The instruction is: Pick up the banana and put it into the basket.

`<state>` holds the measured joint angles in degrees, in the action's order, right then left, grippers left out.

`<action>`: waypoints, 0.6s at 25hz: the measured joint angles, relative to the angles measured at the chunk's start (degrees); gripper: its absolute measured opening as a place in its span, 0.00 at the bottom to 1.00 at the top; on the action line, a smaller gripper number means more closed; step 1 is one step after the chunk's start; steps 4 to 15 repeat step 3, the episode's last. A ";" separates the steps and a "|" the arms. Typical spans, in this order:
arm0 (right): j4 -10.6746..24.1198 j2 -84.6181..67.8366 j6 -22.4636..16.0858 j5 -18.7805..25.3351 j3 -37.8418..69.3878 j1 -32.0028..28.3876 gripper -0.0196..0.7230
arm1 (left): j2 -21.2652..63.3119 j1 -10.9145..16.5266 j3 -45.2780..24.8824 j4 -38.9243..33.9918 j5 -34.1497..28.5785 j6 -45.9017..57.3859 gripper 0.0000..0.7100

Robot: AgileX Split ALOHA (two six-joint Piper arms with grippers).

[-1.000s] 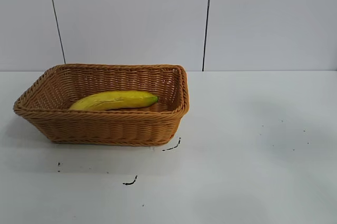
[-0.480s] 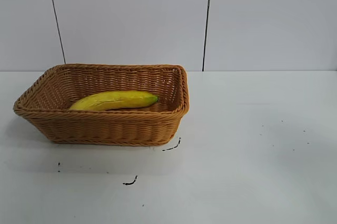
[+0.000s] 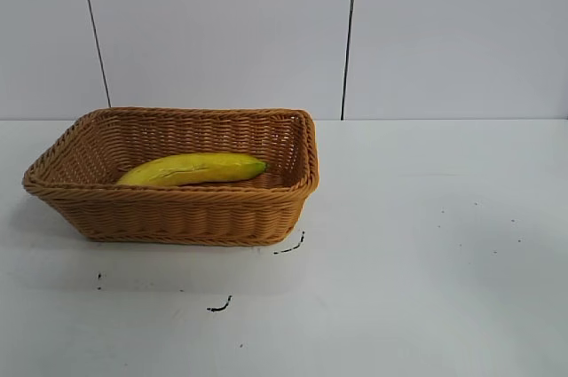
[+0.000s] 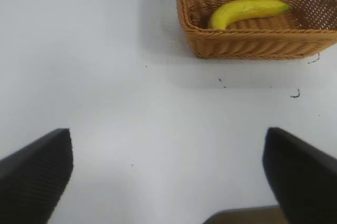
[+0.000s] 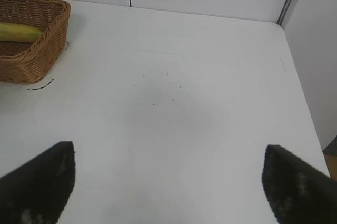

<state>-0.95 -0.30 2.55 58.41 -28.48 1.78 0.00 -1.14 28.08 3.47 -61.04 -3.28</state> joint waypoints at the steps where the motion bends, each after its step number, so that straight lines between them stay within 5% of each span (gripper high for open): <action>1: 0.00 0.00 0.00 0.00 0.00 0.00 0.95 | 0.00 0.00 0.00 0.00 0.00 0.00 0.98; 15: 0.00 0.00 0.00 0.00 0.00 0.00 0.95 | 0.00 0.00 0.00 0.00 0.00 0.00 0.98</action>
